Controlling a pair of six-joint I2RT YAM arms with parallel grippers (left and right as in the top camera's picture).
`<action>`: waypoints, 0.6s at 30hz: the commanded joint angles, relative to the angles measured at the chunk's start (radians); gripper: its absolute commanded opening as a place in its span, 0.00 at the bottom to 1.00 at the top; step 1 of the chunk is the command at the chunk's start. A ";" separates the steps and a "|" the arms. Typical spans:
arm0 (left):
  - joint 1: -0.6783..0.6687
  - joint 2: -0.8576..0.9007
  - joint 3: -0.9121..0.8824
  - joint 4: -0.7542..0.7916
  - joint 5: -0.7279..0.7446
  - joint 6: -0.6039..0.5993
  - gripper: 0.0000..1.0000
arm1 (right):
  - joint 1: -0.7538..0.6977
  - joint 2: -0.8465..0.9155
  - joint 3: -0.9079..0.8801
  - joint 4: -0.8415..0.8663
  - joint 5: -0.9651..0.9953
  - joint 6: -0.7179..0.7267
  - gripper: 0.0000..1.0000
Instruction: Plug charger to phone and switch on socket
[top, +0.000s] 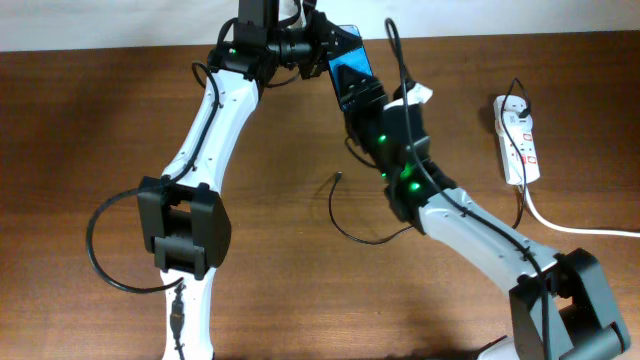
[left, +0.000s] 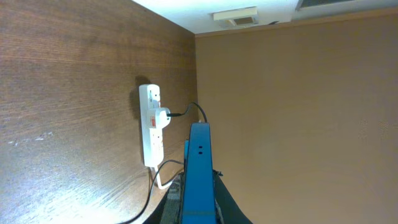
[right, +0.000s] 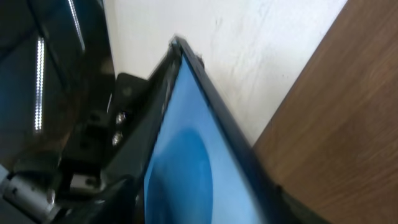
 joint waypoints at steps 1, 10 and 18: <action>0.031 -0.018 0.018 -0.048 0.002 0.025 0.00 | -0.101 -0.015 -0.009 0.003 -0.186 -0.095 0.74; 0.194 -0.018 0.018 -0.443 0.026 0.429 0.00 | -0.309 -0.071 -0.004 -0.439 -0.589 -0.547 0.98; 0.344 -0.018 0.018 -0.906 0.142 0.974 0.00 | -0.251 -0.070 0.116 -0.913 -0.512 -0.914 0.95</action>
